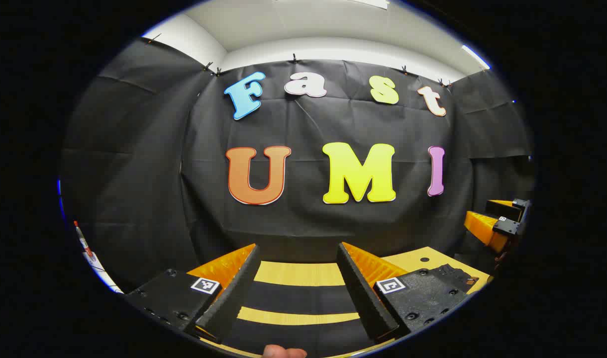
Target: Grasp the waist and the cuffs of the jeans and fold them to make the two legs overlap; first hold the waist and fold one-third of the jeans toward the cuffs, then hold the cuffs and fold the remaining one-third in the same direction to finish folding.
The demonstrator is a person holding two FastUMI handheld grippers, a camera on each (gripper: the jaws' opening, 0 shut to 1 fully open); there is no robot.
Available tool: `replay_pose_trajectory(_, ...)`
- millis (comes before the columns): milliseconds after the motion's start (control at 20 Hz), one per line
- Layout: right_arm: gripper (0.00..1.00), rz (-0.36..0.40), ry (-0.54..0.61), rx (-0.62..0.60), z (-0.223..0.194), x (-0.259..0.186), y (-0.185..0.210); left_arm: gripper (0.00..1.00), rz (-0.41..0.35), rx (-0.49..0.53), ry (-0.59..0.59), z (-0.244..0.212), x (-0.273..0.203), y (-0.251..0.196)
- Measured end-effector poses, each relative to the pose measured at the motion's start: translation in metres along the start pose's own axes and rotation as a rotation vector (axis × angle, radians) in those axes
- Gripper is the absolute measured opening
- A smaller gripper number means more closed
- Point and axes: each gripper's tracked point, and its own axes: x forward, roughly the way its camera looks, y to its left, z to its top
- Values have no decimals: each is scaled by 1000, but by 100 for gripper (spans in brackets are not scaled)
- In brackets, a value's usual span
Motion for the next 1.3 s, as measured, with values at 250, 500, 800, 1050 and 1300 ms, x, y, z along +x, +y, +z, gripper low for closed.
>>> replay_pose_trajectory(250,98,-12,-2,0,2,4,-7,98,-7,7,2,1,-1,0)
replay_pose_trajectory(500,99,-15,11,4,-3,5,-10,98,-8,1,16,-2,0,2)
replay_pose_trajectory(800,99,-20,24,1,-9,8,-16,98,-3,-4,28,-6,2,3)
replay_pose_trajectory(1050,97,-48,47,10,-18,15,-33,100,12,-10,53,-14,5,7)
replay_pose_trajectory(1300,98,-115,120,-18,-46,20,-87,98,90,-105,167,-55,2,42)
